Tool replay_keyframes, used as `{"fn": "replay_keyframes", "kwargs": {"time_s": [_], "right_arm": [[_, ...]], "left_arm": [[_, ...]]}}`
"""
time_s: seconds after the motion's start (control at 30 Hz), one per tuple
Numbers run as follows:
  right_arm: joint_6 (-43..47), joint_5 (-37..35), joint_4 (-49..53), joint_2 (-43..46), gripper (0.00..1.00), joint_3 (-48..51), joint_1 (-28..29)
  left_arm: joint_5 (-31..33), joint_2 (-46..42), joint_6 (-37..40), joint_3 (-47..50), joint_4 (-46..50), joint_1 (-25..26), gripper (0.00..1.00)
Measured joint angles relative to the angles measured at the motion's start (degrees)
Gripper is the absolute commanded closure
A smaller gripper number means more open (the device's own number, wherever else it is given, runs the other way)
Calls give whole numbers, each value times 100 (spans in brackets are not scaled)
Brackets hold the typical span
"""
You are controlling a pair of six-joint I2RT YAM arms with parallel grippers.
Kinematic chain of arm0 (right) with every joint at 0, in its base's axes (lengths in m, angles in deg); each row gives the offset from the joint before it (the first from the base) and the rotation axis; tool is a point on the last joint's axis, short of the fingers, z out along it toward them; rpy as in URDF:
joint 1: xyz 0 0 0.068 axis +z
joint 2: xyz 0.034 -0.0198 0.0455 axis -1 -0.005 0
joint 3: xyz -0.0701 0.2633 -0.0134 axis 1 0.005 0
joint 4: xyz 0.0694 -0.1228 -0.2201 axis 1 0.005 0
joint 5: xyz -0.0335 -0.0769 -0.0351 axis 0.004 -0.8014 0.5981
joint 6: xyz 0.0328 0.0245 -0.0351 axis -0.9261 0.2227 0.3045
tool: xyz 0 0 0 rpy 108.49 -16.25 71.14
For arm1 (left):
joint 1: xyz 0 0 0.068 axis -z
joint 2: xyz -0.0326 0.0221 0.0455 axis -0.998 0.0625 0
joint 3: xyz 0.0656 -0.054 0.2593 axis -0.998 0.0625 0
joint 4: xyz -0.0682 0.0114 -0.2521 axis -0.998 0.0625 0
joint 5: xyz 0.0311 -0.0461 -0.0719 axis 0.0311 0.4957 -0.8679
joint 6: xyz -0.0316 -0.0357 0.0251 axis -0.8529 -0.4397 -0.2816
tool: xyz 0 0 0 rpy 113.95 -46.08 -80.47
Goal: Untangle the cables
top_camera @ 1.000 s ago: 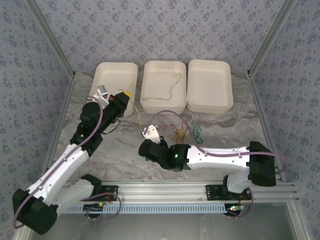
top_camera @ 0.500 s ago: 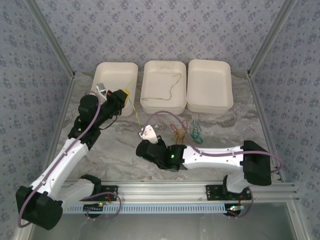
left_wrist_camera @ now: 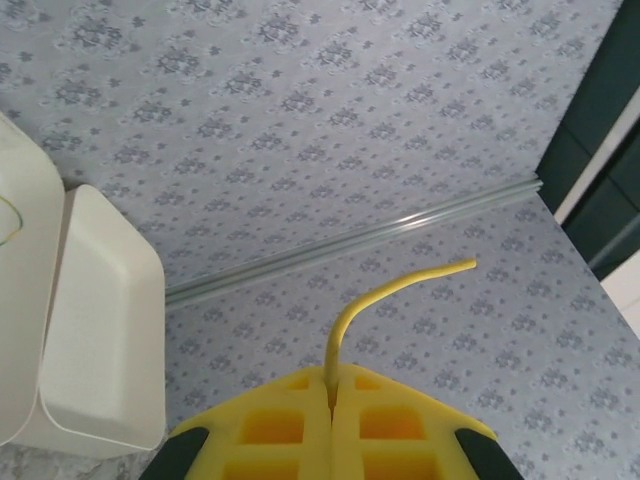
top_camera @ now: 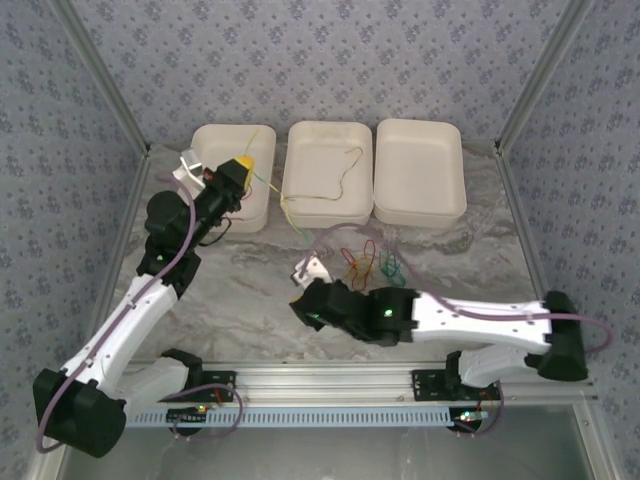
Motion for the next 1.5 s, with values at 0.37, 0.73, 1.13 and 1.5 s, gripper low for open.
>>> {"fn": "replay_keyframes", "kwargs": {"time_s": [0.37,0.73,1.13,1.5], "right_arm": [[-81,3077,-529,1602,43,17,-2361],[-267,4417,-787,-17,44,-704,-2826],[-616,4568,-1163,-448,96,-975,-2885],[-17,3180,-1373,-260,100,-520,-2225]], "left_arm": [[-103,-11,398,319,-103,212,100],[-129,83,636,319,-94,560,100],[-79,83,669,319,-94,634,100],[160,59,535,321,125,785,100]]}}
